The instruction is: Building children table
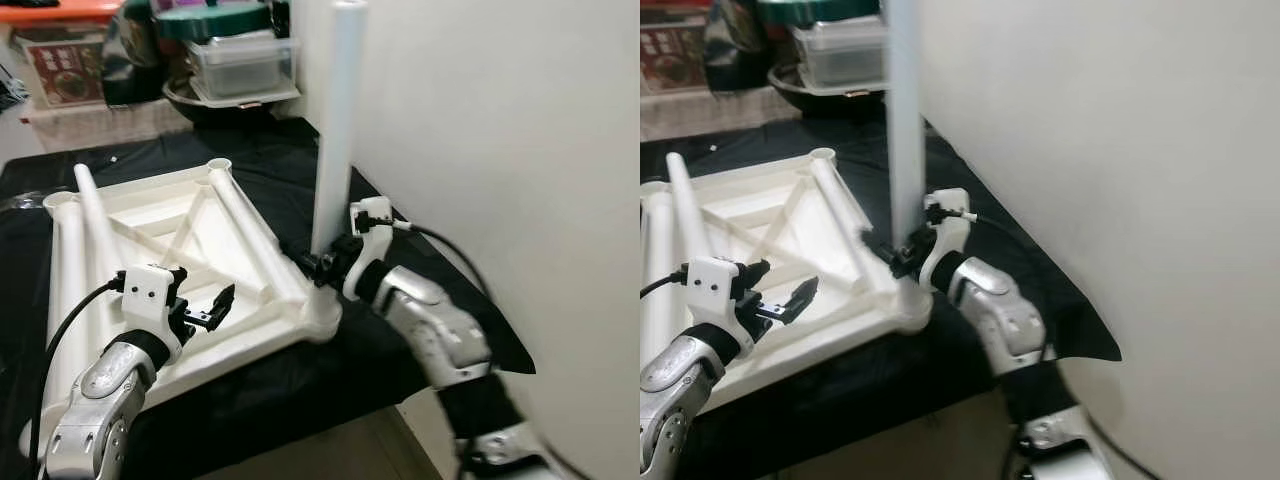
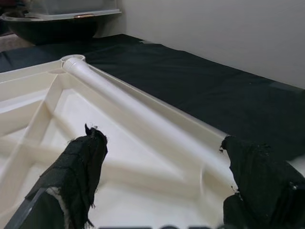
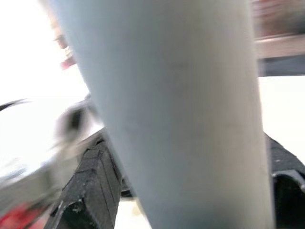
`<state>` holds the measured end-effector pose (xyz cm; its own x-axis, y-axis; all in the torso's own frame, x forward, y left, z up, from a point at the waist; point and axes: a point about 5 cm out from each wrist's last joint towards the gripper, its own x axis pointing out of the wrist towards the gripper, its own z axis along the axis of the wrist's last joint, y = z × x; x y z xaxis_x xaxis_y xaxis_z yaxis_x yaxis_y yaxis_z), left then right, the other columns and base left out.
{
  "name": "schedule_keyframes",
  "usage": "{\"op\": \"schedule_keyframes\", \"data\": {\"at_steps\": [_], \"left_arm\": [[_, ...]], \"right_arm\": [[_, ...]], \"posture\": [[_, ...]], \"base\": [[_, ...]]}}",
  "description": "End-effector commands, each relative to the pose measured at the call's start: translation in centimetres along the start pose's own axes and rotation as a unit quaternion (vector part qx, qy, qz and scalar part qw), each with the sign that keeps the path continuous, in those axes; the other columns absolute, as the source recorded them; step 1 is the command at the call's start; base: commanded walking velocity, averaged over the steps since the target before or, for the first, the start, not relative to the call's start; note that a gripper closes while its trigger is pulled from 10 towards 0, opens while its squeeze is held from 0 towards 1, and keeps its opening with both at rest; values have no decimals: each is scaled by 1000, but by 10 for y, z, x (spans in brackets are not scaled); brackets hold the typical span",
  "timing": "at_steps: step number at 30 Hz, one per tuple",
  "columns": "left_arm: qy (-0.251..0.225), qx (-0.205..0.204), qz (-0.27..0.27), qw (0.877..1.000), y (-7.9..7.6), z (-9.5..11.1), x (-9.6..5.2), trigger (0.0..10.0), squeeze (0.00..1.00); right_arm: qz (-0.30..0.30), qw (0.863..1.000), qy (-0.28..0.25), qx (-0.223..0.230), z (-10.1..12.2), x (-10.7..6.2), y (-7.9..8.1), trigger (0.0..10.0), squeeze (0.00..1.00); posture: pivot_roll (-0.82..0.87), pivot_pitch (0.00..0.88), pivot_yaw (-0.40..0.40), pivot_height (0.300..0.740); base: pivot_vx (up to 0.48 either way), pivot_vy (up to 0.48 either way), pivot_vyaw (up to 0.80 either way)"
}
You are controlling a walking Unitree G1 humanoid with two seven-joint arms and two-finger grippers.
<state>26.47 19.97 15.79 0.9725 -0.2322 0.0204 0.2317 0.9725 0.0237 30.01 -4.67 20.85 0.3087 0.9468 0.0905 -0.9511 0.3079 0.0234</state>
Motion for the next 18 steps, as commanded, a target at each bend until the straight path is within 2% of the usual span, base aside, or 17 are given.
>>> {"op": "schedule_keyframes", "data": {"at_steps": [1,3,4,8,9,10,13,14,15,16,17,18], "left_arm": [[4,1,7,1000,3,-1,-2,10000,0],[5,2,10,1000,4,-2,-2,10000,0],[4,0,12,1000,4,-1,-2,10000,0],[4,0,12,1000,4,-1,-2,10000,0],[3,-1,11,1000,3,0,-3,10000,0],[7,2,14,1000,6,-2,-4,10000,0],[7,2,14,1000,6,-2,-4,10000,0],[9,3,16,1000,6,-3,-5,10000,0],[9,4,15,1000,6,-3,-5,10000,0],[9,4,15,1000,6,-3,-5,10000,0],[8,4,14,1000,5,-2,-5,10000,0],[8,4,13,1000,4,-3,-5,10000,0]], "right_arm": [[77,997,24,3,-13,5,17,10000,0],[67,997,38,3,-21,7,14,9765,0],[18,998,59,5,-33,14,4,0,0],[18,998,59,5,-33,14,4,0,0],[-8,998,70,2,-37,18,-1,0,0],[-376,919,107,56,-55,1,-61,0,0],[-376,919,107,56,-55,1,-61,0,0],[-485,861,126,87,-65,-13,-74,0,0],[-556,815,133,96,-70,-31,-78,0,0],[-556,815,133,96,-70,-31,-78,0,0],[-579,799,131,95,-71,-41,-78,0,0],[-562,812,131,88,-71,-42,-73,0,0]], "posture": [[67,0,-51,740],[72,0,-55,740],[80,0,-54,740],[80,0,-54,740],[80,0,-54,740],[79,0,-51,740],[79,0,-51,740],[79,0,-51,740],[79,0,-49,740],[79,0,-49,740],[78,0,-49,740],[73,0,-48,740]], "base": [[0,0,0],[0,0,0],[0,0,0],[0,0,0],[0,0,0],[0,0,0],[0,0,0],[0,0,0],[0,0,0],[0,0,0],[0,0,0],[0,0,0]]}}
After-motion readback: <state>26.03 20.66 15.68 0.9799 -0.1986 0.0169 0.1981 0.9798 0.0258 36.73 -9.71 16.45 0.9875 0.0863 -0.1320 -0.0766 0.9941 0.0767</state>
